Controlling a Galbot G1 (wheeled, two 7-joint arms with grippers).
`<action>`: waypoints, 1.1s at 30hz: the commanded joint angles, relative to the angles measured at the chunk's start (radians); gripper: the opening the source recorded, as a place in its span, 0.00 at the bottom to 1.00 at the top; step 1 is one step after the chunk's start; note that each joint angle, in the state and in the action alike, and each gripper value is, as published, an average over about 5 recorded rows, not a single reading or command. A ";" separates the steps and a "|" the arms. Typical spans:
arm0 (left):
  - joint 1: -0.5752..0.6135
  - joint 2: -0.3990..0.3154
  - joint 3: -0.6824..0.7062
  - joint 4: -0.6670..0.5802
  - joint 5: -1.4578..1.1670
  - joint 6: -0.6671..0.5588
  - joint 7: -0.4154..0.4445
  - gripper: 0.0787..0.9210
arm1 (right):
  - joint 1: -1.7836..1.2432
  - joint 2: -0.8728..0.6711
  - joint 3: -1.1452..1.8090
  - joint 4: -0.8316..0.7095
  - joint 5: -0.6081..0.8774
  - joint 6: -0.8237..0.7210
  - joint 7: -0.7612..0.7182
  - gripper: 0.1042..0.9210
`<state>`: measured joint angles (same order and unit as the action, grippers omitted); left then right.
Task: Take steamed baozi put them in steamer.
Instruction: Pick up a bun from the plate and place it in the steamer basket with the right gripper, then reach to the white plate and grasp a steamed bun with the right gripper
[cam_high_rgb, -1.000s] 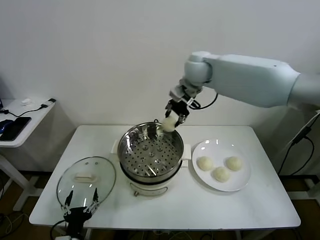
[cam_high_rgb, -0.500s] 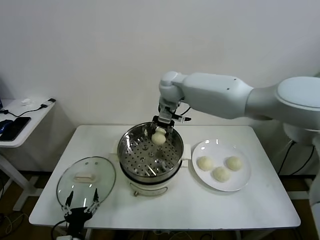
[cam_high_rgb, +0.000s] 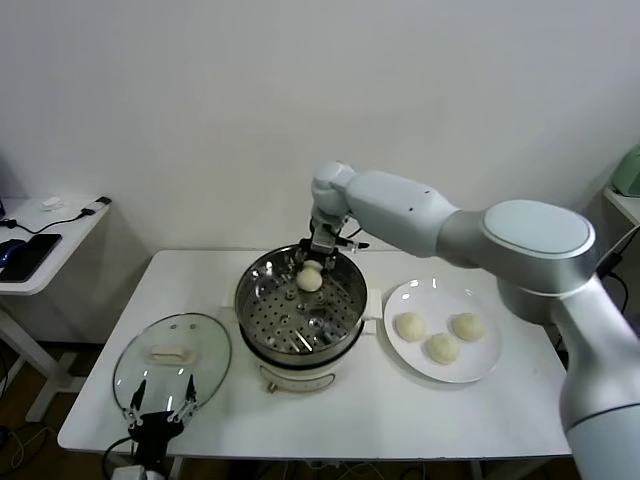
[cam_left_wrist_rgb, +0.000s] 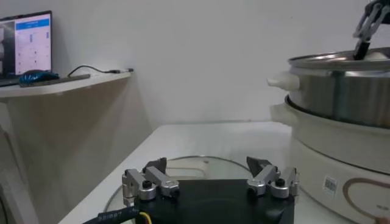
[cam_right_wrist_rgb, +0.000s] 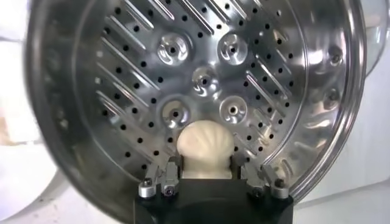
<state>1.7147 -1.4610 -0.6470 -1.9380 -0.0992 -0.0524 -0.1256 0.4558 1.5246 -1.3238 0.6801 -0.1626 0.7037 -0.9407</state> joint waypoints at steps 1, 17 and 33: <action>-0.007 -0.002 0.002 0.005 -0.001 0.000 0.000 0.88 | -0.034 0.050 0.022 -0.116 0.012 0.049 0.020 0.65; -0.001 -0.011 0.012 -0.011 0.010 0.003 0.004 0.88 | 0.426 -0.234 -0.369 0.303 0.807 -0.186 -0.169 0.88; -0.001 -0.006 -0.003 -0.014 -0.004 -0.003 -0.001 0.88 | 0.494 -0.686 -0.604 0.744 0.904 -0.956 0.019 0.88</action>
<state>1.7134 -1.4683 -0.6449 -1.9529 -0.0981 -0.0538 -0.1246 0.9111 1.0494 -1.7949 1.2071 0.6154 0.0800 -0.9780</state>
